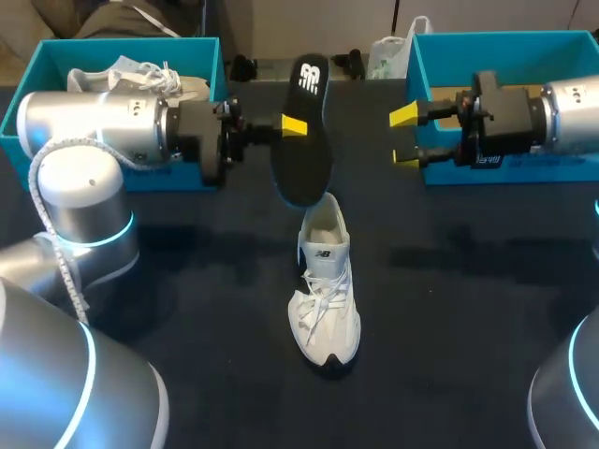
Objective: Take the shoe out of the shoebox, open the shoe tongue, remove and reinsert the insole, then place the shoe into the shoebox
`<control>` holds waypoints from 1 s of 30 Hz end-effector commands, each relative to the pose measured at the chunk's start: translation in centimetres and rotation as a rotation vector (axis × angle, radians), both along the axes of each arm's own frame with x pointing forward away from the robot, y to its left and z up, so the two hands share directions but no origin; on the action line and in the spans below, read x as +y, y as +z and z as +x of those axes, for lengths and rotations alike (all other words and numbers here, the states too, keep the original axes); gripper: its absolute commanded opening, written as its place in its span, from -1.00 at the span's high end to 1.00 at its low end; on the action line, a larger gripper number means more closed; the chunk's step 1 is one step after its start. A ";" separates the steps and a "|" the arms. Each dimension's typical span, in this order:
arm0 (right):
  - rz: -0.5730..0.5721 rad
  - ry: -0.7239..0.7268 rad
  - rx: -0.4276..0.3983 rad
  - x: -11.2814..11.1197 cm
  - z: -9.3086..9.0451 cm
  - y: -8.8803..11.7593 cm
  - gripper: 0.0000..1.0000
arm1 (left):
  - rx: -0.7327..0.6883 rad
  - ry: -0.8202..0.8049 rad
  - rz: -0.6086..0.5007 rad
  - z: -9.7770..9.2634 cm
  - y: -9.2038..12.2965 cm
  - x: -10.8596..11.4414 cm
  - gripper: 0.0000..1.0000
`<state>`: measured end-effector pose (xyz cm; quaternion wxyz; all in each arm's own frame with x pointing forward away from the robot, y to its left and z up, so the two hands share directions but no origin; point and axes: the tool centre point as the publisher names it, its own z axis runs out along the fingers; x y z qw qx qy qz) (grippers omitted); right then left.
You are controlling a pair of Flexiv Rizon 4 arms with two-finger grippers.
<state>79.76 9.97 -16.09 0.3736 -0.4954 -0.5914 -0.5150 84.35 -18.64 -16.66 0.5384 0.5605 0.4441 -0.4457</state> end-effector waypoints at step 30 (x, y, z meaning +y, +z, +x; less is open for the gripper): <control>0.026 0.045 -0.002 6.0 1.2 -1.8 0.29 | 0.015 0.061 -0.047 1.0 -0.7 -5.9 1.00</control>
